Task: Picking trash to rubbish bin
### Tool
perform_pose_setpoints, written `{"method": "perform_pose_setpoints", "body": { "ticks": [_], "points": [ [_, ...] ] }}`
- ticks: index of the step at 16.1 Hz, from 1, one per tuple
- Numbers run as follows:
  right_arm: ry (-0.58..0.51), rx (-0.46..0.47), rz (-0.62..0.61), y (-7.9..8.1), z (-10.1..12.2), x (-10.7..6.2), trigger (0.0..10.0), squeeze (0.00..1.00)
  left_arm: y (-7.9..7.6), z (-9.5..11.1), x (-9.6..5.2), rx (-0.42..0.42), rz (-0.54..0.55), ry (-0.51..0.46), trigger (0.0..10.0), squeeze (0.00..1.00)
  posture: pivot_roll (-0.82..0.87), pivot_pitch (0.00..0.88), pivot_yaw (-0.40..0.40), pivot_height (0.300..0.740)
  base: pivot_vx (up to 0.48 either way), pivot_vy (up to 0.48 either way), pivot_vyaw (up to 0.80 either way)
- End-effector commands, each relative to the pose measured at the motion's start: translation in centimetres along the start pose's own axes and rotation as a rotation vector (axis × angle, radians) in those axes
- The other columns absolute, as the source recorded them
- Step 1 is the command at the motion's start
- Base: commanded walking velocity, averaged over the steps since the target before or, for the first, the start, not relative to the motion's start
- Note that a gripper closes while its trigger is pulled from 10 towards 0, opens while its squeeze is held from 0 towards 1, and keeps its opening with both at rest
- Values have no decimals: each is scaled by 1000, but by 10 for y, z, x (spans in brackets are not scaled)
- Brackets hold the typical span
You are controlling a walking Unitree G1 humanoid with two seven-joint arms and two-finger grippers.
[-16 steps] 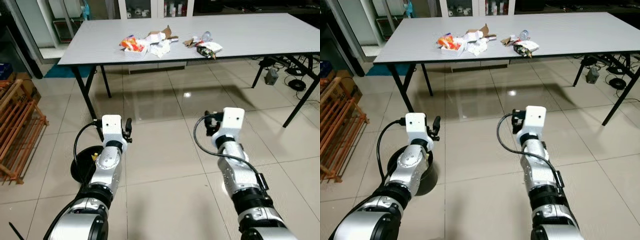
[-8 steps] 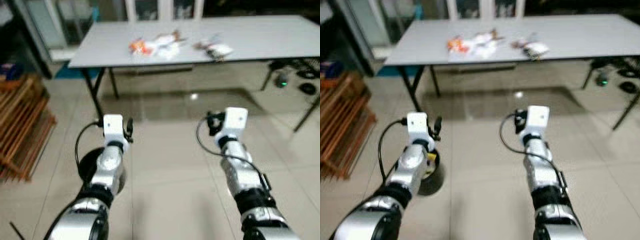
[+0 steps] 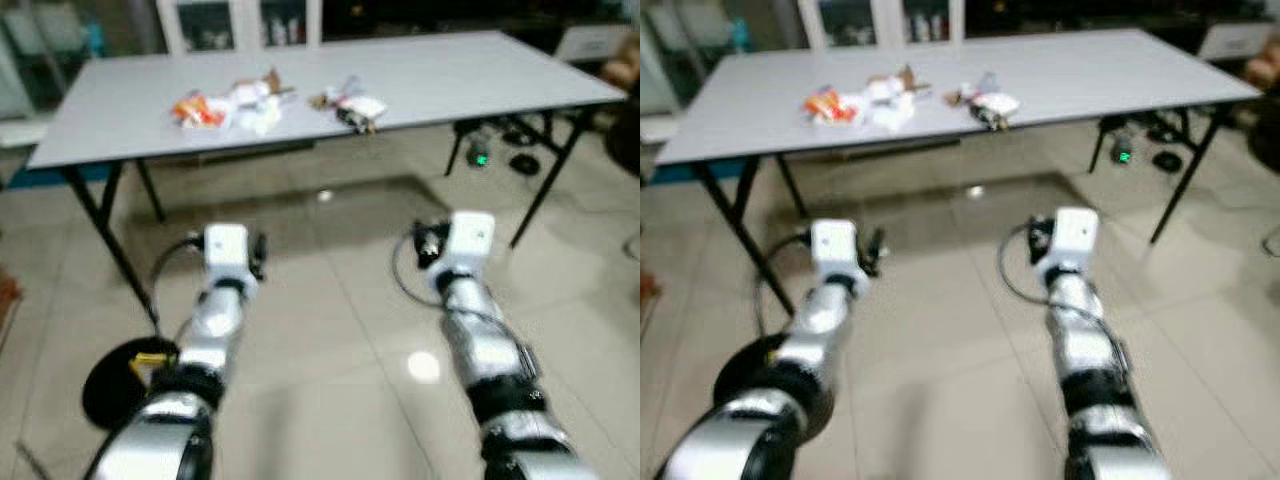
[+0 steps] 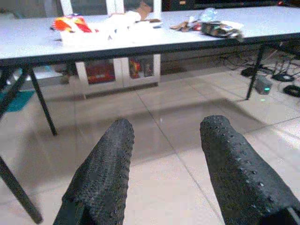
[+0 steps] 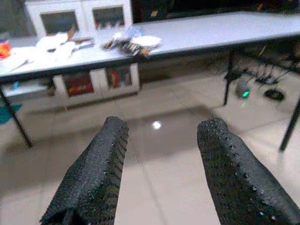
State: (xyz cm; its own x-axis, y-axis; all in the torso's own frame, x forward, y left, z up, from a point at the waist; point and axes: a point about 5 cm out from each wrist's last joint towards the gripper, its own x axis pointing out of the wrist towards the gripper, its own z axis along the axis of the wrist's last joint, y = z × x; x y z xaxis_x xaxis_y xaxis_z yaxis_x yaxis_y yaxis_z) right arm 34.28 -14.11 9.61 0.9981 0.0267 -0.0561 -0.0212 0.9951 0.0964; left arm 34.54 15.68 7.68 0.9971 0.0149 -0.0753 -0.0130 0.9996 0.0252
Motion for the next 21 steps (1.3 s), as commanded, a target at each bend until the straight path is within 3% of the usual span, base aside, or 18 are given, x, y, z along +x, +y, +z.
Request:
{"method": "perform_pose_setpoints", "body": {
  "ticks": [1,5,8,13,21],
  "points": [
    [-2,-11,7,0,3,2,10000,0,-2,1,1,-8,6,-2,10000,0,0,2,28,740,349,0,0],
    [-12,-44,23,2,6,2,10000,0,-2,2,1,-8,6,-6,10000,0,-1,6,28,740,350,0,0],
    [-14,-58,34,4,6,2,10000,0,-2,2,1,-10,7,-5,10000,0,-1,7,27,740,349,0,646],
    [-26,-3,26,2,8,2,10000,0,-1,2,1,-12,11,-5,10000,0,-2,10,27,740,350,0,259],
    [-41,4,39,4,11,2,10000,0,-1,2,1,-14,10,-3,10000,0,-3,13,28,740,349,0,0]
  ]
}}
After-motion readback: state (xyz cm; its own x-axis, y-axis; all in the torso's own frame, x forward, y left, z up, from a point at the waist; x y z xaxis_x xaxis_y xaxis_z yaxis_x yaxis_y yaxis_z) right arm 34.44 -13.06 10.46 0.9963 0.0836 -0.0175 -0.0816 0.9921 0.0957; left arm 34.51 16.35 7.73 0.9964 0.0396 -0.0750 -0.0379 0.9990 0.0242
